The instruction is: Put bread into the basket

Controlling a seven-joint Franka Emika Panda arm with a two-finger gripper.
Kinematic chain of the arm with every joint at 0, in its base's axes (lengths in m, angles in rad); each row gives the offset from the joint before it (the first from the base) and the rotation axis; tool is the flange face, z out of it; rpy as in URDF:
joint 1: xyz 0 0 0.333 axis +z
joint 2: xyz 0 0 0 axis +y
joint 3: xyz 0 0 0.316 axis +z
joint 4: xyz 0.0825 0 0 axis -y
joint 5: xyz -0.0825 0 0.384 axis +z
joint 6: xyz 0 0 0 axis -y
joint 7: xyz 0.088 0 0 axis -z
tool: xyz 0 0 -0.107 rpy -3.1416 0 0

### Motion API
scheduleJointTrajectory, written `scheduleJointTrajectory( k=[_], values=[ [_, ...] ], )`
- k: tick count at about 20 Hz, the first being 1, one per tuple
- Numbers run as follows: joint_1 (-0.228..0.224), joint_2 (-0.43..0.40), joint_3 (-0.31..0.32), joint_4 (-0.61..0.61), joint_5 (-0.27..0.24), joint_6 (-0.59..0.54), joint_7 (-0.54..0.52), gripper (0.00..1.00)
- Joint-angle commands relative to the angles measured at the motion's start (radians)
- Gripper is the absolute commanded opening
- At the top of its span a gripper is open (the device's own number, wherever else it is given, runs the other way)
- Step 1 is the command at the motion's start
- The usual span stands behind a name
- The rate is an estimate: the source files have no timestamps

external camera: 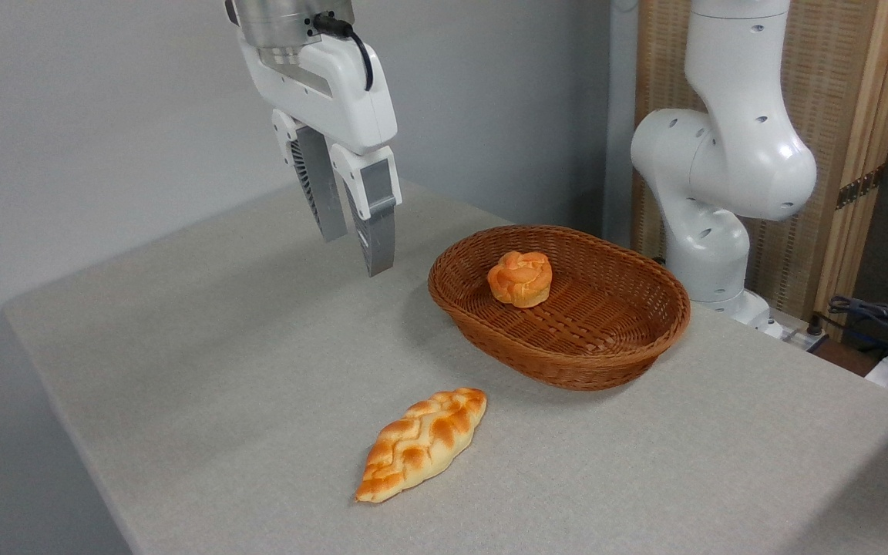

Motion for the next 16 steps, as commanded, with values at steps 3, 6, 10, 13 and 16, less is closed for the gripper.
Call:
scheduleJointTrajectory(
  k=[3, 6, 10, 13, 16],
  values=[
    [0.003, 0.015, -0.002, 0.03, 0.012, -0.006, -0.022, 1.0],
    [0.002, 0.021, -0.004, 0.03, 0.012, 0.006, -0.031, 1.0],
    [0.003, 0.023, -0.005, 0.03, 0.012, 0.026, -0.071, 1.0],
    [0.002, 0.023, -0.008, 0.03, 0.012, 0.027, -0.07, 1.0],
    [0.002, 0.023, -0.008, 0.03, 0.01, 0.027, -0.071, 1.0]
  ],
)
